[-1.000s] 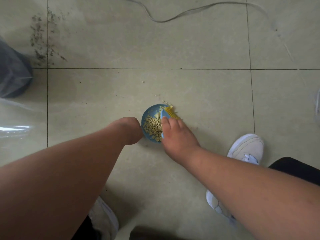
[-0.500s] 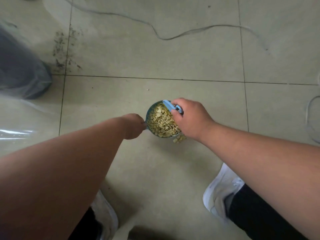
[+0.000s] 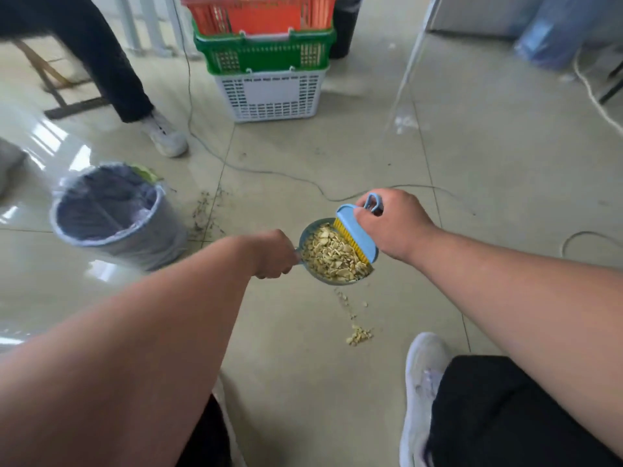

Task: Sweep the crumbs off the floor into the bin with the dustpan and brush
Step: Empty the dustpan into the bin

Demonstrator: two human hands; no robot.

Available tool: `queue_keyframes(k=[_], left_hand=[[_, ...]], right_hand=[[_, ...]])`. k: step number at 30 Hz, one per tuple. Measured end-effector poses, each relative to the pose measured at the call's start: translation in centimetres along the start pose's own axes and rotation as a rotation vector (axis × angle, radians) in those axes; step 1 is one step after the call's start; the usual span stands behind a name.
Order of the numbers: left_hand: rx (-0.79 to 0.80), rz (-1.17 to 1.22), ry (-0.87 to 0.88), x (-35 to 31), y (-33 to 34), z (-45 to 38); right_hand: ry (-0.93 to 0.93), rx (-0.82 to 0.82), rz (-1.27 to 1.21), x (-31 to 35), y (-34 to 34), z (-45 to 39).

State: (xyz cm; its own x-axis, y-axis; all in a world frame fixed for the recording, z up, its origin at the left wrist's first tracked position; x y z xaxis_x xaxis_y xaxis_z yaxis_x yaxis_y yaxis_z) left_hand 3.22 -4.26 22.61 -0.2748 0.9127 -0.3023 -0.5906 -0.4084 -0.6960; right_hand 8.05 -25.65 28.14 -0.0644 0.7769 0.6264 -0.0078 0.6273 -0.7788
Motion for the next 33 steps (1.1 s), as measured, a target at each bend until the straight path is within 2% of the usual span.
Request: queue_keyframes(k=[3, 6, 8, 13, 17, 21, 23, 27, 33], left_hand=[[-0.144, -0.009, -0.021, 0.7, -4.5, 1.3], [-0.161, -0.073, 0.035, 1.8, -8.0, 2.8], [-0.164, 0.005, -0.006, 3.2, -10.0, 3.5], [-0.150, -0.002, -0.034, 8.7, -13.3, 4.5], [-0.192, 0.063, -0.090, 14.9, -14.9, 3.9], [-0.301, 0.179, -0.230, 21.9, -16.1, 3.6], [-0.303, 0.219, -0.290, 25.9, -16.5, 3.2], [-0.223, 0.101, -0.308, 32.9, -17.6, 2.8], [-0.312, 0.063, -0.417, 40.2, -20.5, 2.3]], right_hand=[[-0.059, -0.053, -0.020, 4.3, -1.5, -0.9], [-0.107, -0.073, -0.029, 7.9, -2.4, -1.6], [-0.123, -0.085, -0.045, 9.9, -2.4, -2.3], [-0.189, -0.054, -0.037, 14.9, 0.3, -3.9], [-0.184, 0.033, -0.107, 18.4, 5.2, -4.8], [-0.184, 0.156, -0.191, 21.9, 11.7, -5.8], [-0.196, 0.220, -0.213, 23.9, 15.7, -6.3], [-0.219, 0.326, -0.282, 27.8, 22.8, -6.9], [-0.228, 0.380, -0.353, 32.1, 30.1, -9.0]])
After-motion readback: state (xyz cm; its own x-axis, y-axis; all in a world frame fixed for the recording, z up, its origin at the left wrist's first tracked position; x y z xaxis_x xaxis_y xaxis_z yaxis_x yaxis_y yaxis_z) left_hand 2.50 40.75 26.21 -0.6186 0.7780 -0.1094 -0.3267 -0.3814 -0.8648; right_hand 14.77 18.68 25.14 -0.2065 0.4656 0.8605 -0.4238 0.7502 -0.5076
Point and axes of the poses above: each hand's wrist, its own z-axis away from the middle knuckle, its own y-axis out of the palm, x = y × z, the point moved 4 cm from there along -z, towards the middle knuckle, and after that the axes turned 8 degrees about -x, right-handed, at the moved point
